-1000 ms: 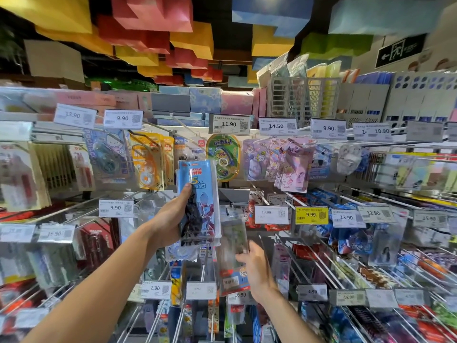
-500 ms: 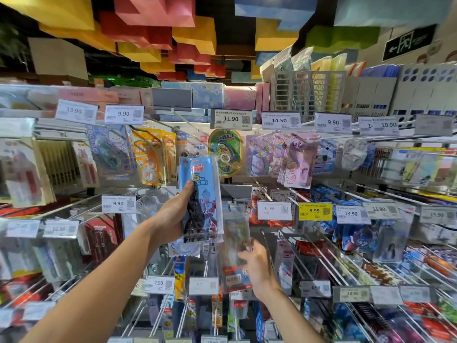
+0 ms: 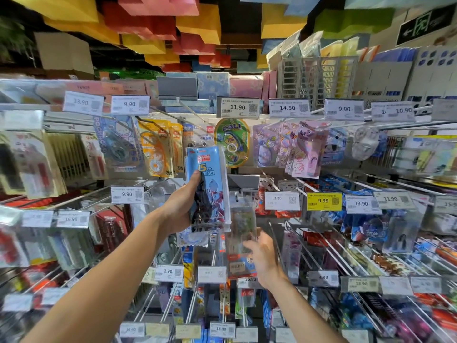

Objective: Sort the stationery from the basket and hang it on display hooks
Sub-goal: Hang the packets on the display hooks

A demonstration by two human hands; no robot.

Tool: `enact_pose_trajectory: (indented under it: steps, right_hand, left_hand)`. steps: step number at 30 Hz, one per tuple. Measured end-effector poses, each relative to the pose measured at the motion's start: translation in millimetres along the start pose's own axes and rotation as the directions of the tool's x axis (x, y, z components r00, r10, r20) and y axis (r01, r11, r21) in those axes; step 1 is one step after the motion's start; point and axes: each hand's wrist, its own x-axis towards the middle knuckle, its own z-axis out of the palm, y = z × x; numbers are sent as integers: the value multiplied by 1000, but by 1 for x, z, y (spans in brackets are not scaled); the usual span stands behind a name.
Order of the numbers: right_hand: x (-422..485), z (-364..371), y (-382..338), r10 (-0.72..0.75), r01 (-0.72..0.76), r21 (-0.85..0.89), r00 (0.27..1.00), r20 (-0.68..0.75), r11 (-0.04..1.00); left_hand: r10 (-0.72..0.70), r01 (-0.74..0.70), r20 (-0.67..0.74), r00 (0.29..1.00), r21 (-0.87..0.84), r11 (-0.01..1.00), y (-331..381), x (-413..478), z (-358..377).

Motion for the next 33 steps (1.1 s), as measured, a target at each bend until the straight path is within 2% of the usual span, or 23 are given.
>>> enact_pose_trajectory:
  steps: [4, 7, 14, 16, 18, 20, 22, 24, 26, 30, 33]
  right_hand:
    - [7, 4, -2, 38, -42, -59, 997, -63, 997]
    - [19, 7, -10, 31, -45, -183, 996, -82, 982]
    - [39, 5, -29, 43, -83, -475, 995, -94, 876]
    - [38, 5, -23, 3, -82, -550, 990, -143, 831]
    - [33, 8, -18, -125, -25, -622, 973, -196, 783]
    - [23, 11, -20, -308, 109, -622, 925, -222, 775]
    - [8, 17, -32, -494, 339, -538, 852, -171, 771]
    - [-9, 27, -50, -603, 509, -424, 790, -116, 749]
    - [-16, 40, -65, -654, 588, -366, 753, -79, 721]
    - [-19, 59, -75, -699, 631, -407, 715, -24, 660]
    - [-16, 60, -75, -668, 592, -432, 744, -33, 680]
  left_hand:
    - [3, -3, 3, 1000, -10, 1000, -2, 2, 0]
    - [5, -5, 9, 1000, -6, 1000, -2, 3, -2]
    - [10, -10, 23, 1000, 12, 1000, -2, 3, -2]
    - [16, -17, 29, 999, 16, 1000, -2, 3, -2]
    - [24, -24, 46, 999, 18, 1000, -3, 3, -3]
    - [28, -30, 59, 998, 32, 999, -3, 3, -3]
    - [38, -42, 71, 997, 51, 998, -3, 4, -4]
    - [49, -54, 74, 996, 66, 996, -4, 5, -4]
    - [68, -74, 71, 995, 80, 994, -6, 5, -4]
    - [96, -99, 35, 995, 97, 990, -6, 4, -3]
    - [115, -115, 4, 993, 67, 991, -7, 5, 0]
